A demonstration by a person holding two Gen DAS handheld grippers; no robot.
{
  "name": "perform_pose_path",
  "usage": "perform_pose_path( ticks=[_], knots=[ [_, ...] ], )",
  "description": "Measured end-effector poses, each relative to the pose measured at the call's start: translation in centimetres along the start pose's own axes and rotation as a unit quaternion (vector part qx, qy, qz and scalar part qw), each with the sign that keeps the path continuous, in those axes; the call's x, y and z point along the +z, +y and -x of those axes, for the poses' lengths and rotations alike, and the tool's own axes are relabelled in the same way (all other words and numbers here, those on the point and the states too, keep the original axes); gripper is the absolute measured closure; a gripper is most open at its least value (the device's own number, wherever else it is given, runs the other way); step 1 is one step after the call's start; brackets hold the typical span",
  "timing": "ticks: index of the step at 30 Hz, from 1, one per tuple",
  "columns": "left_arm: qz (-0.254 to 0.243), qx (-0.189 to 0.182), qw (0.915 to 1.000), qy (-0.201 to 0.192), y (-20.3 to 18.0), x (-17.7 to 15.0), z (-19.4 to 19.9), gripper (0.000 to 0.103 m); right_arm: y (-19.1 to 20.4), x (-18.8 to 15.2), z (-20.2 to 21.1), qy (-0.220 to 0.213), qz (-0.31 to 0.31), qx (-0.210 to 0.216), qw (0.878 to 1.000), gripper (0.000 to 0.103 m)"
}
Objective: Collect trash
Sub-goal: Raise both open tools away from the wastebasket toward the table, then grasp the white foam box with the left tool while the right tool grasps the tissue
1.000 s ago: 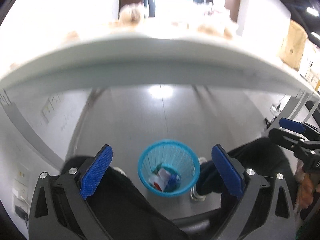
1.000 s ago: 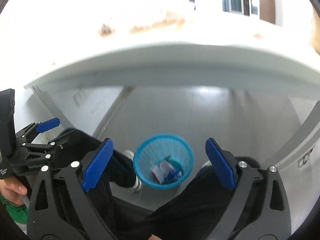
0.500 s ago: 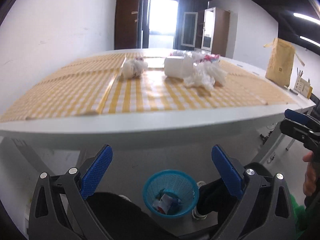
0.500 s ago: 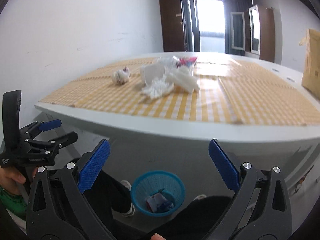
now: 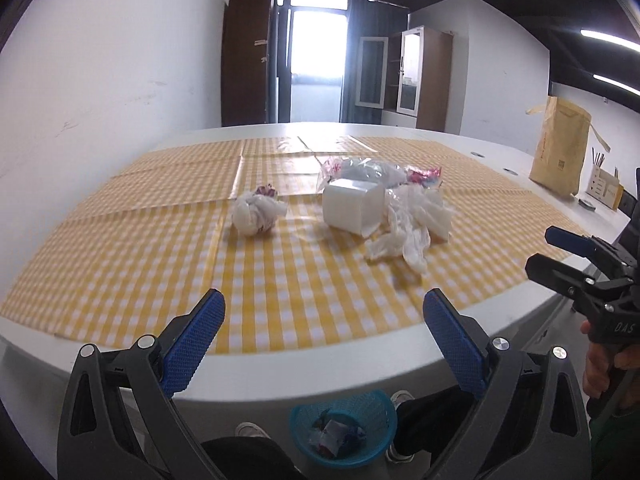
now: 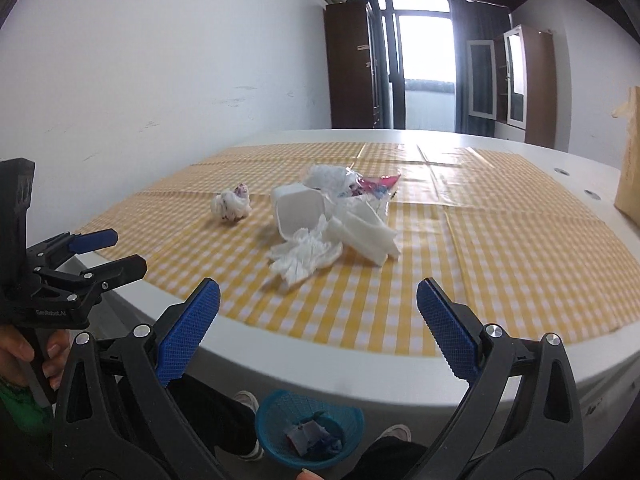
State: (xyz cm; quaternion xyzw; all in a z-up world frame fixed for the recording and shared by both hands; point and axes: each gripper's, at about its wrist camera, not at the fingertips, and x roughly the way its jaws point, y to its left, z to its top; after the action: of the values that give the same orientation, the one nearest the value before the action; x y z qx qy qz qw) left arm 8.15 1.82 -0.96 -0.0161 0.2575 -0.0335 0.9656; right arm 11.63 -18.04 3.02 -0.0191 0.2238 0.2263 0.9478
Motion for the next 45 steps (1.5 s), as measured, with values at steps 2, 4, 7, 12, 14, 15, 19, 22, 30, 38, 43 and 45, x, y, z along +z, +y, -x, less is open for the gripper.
perform_pose_path(
  ticks=[2,4,7,12,14,15,19,22,30,38,43,45],
  knots=[
    [0.005,0.002,1.0000,0.001,0.2,0.7,-0.6,0.006,-0.4,0.5,-0.9,0.005,-0.004,0.005,1.000,0.010],
    [0.001,0.004,1.0000,0.007,0.3,1.2,-1.3,0.006,-1.1,0.9,-1.9,0.010,-0.014,0.008,1.000,0.013],
    [-0.001,0.010,0.9998,0.018,0.8,1.8,-2.5,0.007,-2.0,1.2,-3.2,0.022,-0.020,0.018,0.999,0.020],
    [0.007,0.001,0.9994,0.034,1.1,2.9,-4.6,0.008,-3.2,1.6,-5.4,0.042,-0.025,0.020,0.999,0.028],
    [0.005,0.002,0.9992,0.040,0.9,3.4,-5.6,0.009,-3.6,2.0,-6.1,0.047,-0.027,0.023,0.998,0.028],
    [0.004,0.006,0.9989,0.047,0.8,3.5,-6.1,0.009,-3.7,2.1,-6.5,0.051,-0.026,0.023,0.998,0.029],
    [0.013,-0.001,0.9976,0.067,0.6,4.5,-8.3,0.011,-4.3,3.0,-8.3,0.073,-0.021,0.027,0.997,0.030],
    [0.023,-0.009,0.9967,0.078,0.4,5.0,-9.8,0.011,-4.9,3.7,-9.6,0.084,-0.017,0.028,0.996,0.030],
    [0.012,-0.003,0.9942,0.106,-1.5,6.8,-13.8,0.019,-6.0,5.1,-12.8,0.124,-0.001,0.011,0.992,0.040],
    [0.003,0.008,0.9921,0.125,-2.0,7.2,-16.3,0.048,-6.5,5.1,-14.8,0.164,-0.021,0.031,0.986,0.067],
    [0.015,0.011,0.9919,0.125,-1.5,6.8,-16.6,0.096,-6.3,4.5,-15.0,0.173,-0.027,0.047,0.983,0.097],
    [0.015,0.033,0.9928,0.114,-1.1,6.8,-16.3,0.100,-5.9,4.3,-14.5,0.166,-0.023,0.051,0.985,0.100]
  ],
)
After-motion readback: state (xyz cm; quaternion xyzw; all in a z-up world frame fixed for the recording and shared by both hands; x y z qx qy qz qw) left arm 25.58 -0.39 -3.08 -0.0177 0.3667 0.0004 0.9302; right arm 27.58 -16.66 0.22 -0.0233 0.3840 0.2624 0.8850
